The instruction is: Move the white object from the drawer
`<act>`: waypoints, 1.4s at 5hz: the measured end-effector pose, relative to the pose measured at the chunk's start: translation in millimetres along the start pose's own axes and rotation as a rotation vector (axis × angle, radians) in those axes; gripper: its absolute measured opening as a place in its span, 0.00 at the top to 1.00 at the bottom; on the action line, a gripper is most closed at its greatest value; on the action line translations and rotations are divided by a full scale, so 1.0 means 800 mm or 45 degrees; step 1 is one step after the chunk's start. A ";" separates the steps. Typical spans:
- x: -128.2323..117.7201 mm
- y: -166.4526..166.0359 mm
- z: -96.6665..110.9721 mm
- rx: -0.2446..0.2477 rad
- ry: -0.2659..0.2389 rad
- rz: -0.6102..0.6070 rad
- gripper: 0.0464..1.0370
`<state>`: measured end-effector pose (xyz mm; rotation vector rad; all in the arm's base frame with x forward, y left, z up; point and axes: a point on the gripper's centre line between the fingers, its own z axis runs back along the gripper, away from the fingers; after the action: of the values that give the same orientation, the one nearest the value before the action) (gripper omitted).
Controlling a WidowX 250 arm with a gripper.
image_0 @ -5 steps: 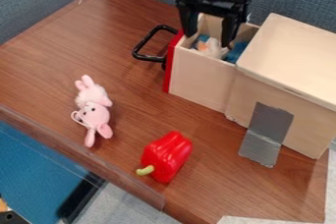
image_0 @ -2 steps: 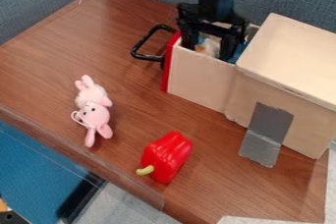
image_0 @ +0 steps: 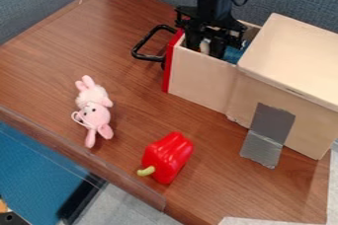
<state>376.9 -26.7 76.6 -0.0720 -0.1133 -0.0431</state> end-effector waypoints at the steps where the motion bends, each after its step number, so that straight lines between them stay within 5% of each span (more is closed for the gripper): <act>1: 0.000 0.000 0.001 -0.003 -0.004 0.002 0.78; 2: 0.012 0.007 0.019 -0.031 -0.047 0.036 0.84; 3: 0.041 0.037 0.084 -0.046 -0.238 0.106 0.85; 4: 0.045 0.094 0.112 0.002 -0.317 0.227 0.86; 5: 0.046 0.154 0.121 0.052 -0.321 0.336 0.86; 6: 0.029 0.216 0.073 0.124 -0.190 0.370 0.86; 7: 0.020 0.247 0.043 0.145 -0.153 0.347 0.86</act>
<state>398.0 172.4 98.9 0.0241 -0.2249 0.2398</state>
